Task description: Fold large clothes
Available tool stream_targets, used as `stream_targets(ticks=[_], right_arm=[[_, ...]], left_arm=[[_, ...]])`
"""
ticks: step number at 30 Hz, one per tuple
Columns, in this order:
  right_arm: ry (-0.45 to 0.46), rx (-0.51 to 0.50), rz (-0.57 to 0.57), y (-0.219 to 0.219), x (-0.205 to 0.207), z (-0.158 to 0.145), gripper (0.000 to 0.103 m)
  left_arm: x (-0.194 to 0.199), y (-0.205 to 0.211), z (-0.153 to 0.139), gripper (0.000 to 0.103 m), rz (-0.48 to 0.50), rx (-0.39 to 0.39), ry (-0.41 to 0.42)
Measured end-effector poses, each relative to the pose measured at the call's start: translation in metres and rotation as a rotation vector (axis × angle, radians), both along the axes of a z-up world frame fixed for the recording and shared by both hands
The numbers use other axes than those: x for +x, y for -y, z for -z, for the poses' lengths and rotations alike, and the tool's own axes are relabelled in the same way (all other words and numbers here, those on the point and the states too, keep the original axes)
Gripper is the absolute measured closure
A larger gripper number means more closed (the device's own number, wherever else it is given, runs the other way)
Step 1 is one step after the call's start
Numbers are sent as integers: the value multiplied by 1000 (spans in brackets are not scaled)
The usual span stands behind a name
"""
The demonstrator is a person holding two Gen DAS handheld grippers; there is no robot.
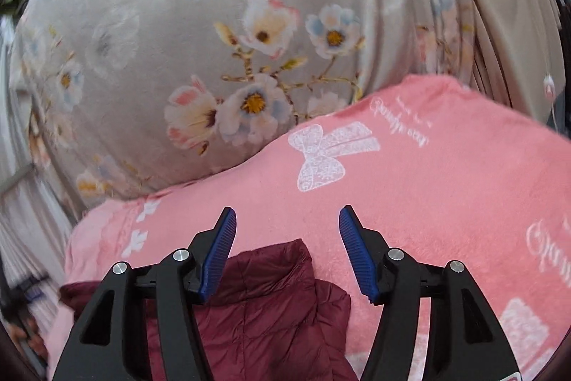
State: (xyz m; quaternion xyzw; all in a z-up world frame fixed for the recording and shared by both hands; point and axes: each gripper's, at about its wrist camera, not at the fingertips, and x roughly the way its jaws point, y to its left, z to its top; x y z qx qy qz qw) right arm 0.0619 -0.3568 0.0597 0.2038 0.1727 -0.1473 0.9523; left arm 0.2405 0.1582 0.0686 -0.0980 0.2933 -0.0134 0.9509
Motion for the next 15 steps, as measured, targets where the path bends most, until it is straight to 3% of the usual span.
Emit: stream_targets(ticks=[2,4,6,9,15], right_arm=[[-44,-46,-33,-18,2,6,43],[-100,-74,-94,-42,12,18,46],[-137,-84,-160,-67,25,31,61],[-201,-105,-284,-112,58,47,85],[-311,-198,-390,-161,125,66,94]], left_arm=[[-8,3,-16,9,-7,45,55],[-6,12,-22,9,39,45,37],[-1,32,-18,10,104,53,2],[6,78,4,18,199,144,-54],[24,163,68,27,343,259,-165]])
